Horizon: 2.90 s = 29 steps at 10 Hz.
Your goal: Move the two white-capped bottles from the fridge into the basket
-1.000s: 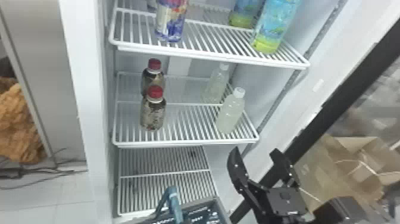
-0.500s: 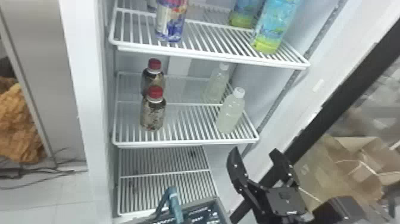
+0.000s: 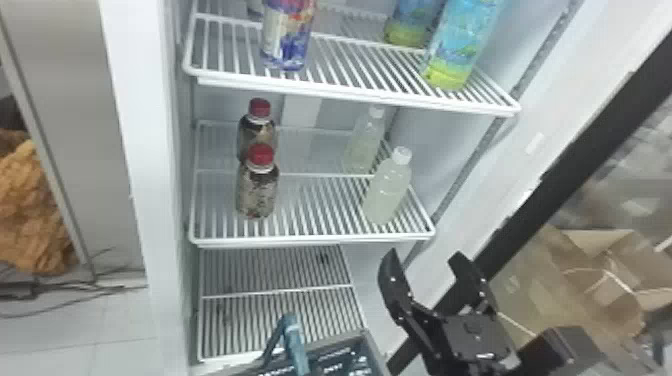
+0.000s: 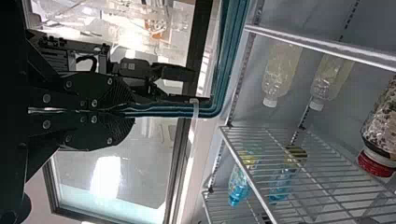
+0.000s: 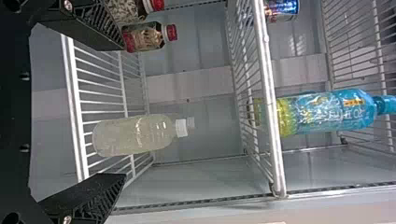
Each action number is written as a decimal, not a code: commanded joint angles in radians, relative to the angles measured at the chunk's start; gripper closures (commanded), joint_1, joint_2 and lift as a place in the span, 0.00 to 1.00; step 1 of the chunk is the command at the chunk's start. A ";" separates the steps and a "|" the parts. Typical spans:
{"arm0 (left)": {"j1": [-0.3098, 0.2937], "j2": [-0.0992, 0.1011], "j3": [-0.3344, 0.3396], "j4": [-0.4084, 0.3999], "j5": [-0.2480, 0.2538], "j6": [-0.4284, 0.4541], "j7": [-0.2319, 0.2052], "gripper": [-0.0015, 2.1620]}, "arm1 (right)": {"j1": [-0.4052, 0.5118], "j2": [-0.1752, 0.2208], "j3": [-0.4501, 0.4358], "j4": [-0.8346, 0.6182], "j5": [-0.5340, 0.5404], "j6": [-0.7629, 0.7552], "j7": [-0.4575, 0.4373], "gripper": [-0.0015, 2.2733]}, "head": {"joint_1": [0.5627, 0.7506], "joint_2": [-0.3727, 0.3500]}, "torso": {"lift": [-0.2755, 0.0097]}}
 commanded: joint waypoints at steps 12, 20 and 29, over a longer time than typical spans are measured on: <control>0.013 -0.005 0.020 0.000 0.000 0.005 0.000 0.52 | -0.330 -0.027 -0.010 0.310 0.078 0.003 0.028 0.03 | 0.70 0.03 | 0.05; 0.011 -0.005 0.020 0.000 0.000 0.002 0.000 0.52 | -0.497 -0.041 -0.008 0.472 0.102 0.008 0.048 0.03 | 0.70 0.03 | 0.05; 0.008 -0.007 0.018 0.000 0.000 0.002 0.000 0.52 | -0.637 -0.049 -0.012 0.602 0.124 -0.012 0.048 0.03 | 0.70 0.03 | 0.05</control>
